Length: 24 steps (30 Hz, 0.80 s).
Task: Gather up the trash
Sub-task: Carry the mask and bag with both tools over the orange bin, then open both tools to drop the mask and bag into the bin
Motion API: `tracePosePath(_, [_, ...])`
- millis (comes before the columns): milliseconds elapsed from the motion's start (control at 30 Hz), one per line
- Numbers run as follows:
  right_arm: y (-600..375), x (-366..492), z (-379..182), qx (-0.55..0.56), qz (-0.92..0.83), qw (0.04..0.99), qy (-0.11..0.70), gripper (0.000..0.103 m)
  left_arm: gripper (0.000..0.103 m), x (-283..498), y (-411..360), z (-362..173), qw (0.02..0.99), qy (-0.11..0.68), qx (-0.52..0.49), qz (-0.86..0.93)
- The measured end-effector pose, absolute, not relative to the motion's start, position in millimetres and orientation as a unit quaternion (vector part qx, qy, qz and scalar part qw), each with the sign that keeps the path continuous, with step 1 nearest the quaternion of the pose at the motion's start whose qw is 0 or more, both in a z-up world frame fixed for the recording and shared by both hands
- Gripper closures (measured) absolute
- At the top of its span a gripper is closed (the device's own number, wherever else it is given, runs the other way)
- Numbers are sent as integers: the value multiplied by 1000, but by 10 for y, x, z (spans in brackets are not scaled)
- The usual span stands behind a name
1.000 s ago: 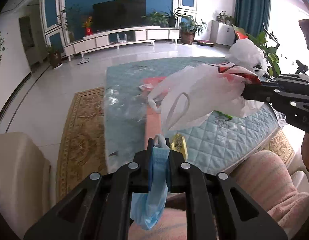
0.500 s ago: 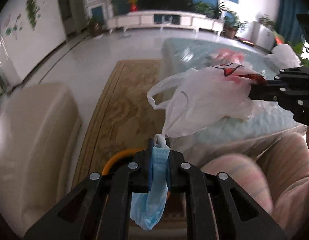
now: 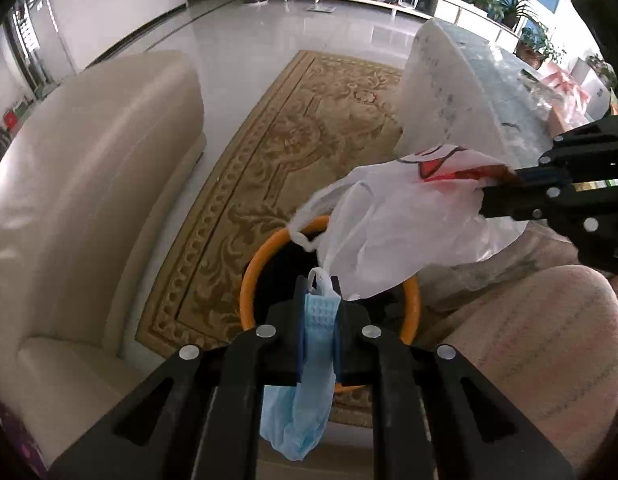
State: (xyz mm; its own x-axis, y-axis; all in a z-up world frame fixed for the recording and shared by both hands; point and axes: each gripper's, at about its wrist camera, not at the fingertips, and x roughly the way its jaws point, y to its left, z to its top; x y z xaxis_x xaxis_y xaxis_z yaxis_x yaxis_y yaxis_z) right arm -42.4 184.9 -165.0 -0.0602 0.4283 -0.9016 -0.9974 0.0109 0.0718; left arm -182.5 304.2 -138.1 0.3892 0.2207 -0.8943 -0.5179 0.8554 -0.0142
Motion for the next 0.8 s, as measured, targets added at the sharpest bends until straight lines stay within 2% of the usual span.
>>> tracePosePath(167, [2127,-438,-1896,-370,604,561,427,99,87,-1783,3238,-1644,811,512,-172,224])
tracePosePath(267, [2310,-444,-2122,-392,593,550,438,99,80,-1754,3292,-1781,811,512,-179,221])
tracePosePath(333, [2381,-482,-2214,-408,586,549,436,93,58,-1728,3308,-1853,806,516,-171,234])
tracePosePath(367, [2392,-503,-2220,-412,581,554,431,80,40,-1718,3311,-1867,806,515,-169,238])
tracePosePath(400, [2380,-521,-2206,-410,581,562,422,69,33,-1726,3312,-1870,809,510,-167,242])
tracePosePath(433, [2364,-519,-2188,-406,586,562,419,47,33,-1716,3307,-1867,810,508,-166,242])
tracePosePath(467, [2351,-522,-2178,-402,590,561,418,42,33,-1711,3306,-1870,810,508,-165,241])
tracePosePath(800, [2242,-491,-2092,-386,597,554,434,42,29,-1642,3283,-1838,804,521,-153,244])
